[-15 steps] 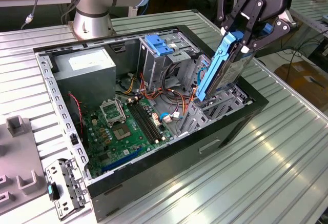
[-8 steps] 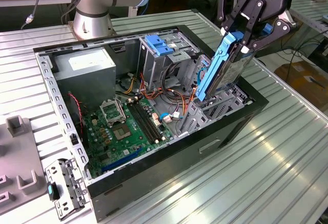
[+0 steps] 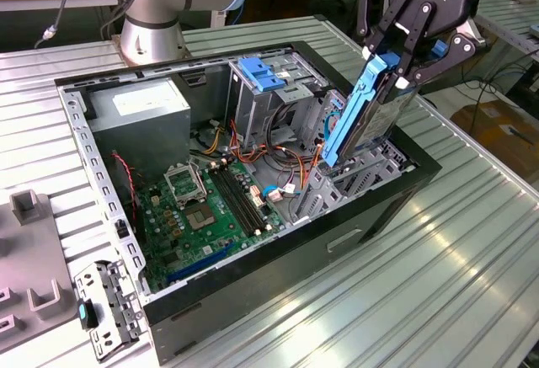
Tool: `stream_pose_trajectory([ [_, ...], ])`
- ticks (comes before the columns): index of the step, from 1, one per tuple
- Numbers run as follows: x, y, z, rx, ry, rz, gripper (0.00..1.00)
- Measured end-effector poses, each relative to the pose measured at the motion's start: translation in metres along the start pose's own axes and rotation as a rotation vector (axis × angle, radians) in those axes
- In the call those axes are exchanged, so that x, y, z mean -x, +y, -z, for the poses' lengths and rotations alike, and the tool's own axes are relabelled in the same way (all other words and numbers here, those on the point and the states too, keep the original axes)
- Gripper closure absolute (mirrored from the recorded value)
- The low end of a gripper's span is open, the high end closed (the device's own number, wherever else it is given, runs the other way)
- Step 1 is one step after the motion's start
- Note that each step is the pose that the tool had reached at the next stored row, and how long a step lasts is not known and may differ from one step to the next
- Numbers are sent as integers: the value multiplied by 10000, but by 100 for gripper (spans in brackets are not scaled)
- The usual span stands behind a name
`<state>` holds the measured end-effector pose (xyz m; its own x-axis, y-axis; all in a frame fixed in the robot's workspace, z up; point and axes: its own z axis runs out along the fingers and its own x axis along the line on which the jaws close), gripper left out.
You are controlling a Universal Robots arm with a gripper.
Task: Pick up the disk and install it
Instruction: 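Insert the disk into the insertion slot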
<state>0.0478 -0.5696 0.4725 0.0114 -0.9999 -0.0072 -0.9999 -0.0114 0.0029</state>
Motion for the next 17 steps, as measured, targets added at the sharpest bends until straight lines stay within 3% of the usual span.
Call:
stream_pose_trajectory([
  [5, 3, -108, -73, 4, -2, -1, 63],
  [17, 5, -92, -162, 4, -1, -32, 63],
])
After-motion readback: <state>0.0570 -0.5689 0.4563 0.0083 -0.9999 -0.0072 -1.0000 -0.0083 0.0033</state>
